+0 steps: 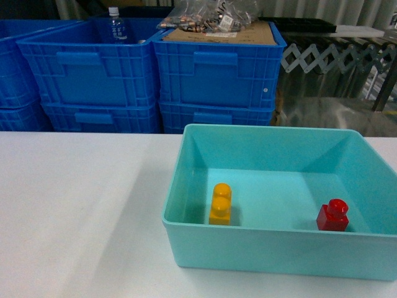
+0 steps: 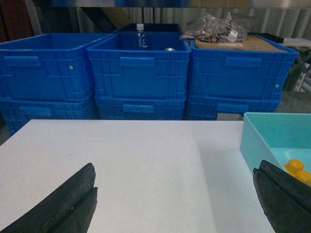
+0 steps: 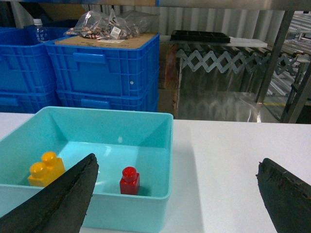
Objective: Pick red block from blue box to shelf
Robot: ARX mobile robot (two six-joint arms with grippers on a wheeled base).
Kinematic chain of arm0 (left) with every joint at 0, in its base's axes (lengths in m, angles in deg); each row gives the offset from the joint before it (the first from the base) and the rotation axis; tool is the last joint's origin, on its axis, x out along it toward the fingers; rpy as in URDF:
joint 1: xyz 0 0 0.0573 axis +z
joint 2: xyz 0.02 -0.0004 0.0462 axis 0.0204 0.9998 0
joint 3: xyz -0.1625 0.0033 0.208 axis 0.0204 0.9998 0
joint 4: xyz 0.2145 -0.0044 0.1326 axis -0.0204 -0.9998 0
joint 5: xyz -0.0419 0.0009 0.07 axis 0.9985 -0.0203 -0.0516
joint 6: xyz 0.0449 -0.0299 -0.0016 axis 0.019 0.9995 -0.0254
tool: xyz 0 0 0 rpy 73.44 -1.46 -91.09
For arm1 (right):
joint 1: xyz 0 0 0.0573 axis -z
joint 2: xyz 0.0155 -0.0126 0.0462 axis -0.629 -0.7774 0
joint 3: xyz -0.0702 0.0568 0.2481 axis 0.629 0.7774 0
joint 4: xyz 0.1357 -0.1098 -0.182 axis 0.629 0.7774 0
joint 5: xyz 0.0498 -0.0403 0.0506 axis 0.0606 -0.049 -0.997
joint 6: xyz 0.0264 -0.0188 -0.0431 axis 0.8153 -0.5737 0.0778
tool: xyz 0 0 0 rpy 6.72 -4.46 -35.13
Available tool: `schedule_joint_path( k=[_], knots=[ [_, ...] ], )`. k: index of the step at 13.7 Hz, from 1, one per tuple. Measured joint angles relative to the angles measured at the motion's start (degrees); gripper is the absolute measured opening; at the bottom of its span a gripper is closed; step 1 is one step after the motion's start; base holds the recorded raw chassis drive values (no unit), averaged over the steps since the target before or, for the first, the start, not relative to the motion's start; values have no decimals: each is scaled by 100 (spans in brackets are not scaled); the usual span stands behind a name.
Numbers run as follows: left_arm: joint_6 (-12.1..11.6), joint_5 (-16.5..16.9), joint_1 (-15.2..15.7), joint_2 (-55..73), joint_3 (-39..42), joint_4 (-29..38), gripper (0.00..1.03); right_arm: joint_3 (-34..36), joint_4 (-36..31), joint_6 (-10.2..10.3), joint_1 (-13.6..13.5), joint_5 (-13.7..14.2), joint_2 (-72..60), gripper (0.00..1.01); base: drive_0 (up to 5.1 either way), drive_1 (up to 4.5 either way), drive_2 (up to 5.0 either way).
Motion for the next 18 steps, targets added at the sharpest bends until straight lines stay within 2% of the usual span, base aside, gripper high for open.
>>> schedule_joint_path(
  k=[18],
  knots=[
    [0, 2, 0, 0, 0, 0, 98, 0, -2, -2, 0, 0, 0, 98, 0, 0, 0]
  ],
)
